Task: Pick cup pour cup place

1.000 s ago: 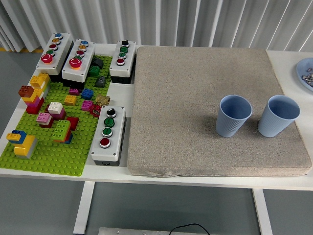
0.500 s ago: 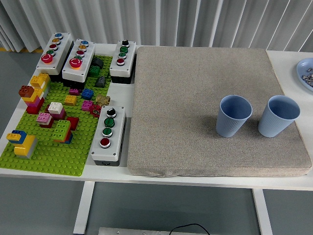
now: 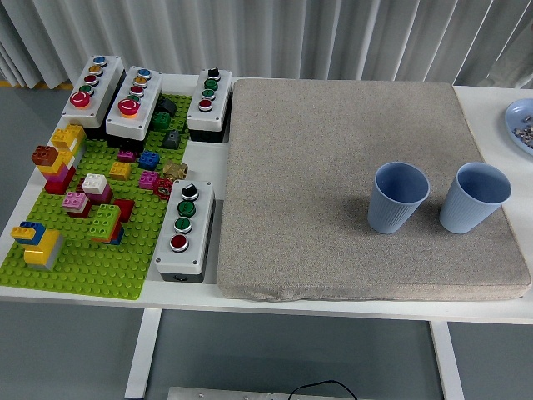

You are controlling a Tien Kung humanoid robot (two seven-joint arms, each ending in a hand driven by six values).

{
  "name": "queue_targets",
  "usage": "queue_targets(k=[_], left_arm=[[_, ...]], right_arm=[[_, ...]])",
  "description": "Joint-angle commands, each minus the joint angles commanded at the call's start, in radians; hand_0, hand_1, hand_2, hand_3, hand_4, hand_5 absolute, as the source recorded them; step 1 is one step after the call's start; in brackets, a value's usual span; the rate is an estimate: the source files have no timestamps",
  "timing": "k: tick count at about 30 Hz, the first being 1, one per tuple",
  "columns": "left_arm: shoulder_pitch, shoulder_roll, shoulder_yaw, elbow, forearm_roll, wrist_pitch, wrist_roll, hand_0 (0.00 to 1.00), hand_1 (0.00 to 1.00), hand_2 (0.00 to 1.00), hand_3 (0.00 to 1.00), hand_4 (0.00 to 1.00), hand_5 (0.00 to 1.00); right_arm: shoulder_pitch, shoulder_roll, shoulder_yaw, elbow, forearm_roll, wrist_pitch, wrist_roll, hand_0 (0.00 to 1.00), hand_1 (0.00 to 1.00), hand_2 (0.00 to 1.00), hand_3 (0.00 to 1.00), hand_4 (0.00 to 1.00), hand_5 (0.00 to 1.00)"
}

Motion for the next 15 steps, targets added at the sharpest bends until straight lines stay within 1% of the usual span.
queue_targets(k=[2,9,11,12,15], left_arm=[[-0.002,-0.001,0.001,0.000,0.001,0.000,0.000,0.740,0.757,0.811,0.684,0.530,0.895],[-0.005,-0.005,0.013,0.000,-0.007,-0.002,-0.002,0.739,0.755,0.812,0.683,0.529,0.894],[-0.005,-0.007,0.020,0.000,-0.012,-0.002,-0.003,0.739,0.755,0.812,0.683,0.529,0.894],[-0.004,-0.008,0.026,0.000,-0.018,-0.002,-0.004,0.739,0.754,0.811,0.683,0.529,0.894],[-0.005,-0.013,0.042,0.000,-0.034,-0.002,-0.007,0.739,0.754,0.811,0.683,0.529,0.894]], right_arm=[[-0.011,0.005,0.008,-0.002,-0.002,0.008,-0.002,0.874,0.859,0.961,0.975,0.844,0.240],[-0.040,0.022,0.008,0.011,-0.013,0.015,-0.003,0.874,0.861,0.961,0.975,0.848,0.234],[-0.044,0.032,0.000,0.014,-0.026,0.014,0.002,0.874,0.861,0.961,0.975,0.848,0.234],[-0.046,0.037,-0.004,0.014,-0.033,0.015,0.004,0.877,0.862,0.951,0.974,0.849,0.202],[-0.046,0.062,-0.022,0.010,-0.061,0.015,0.016,0.877,0.862,0.951,0.974,0.849,0.202]])
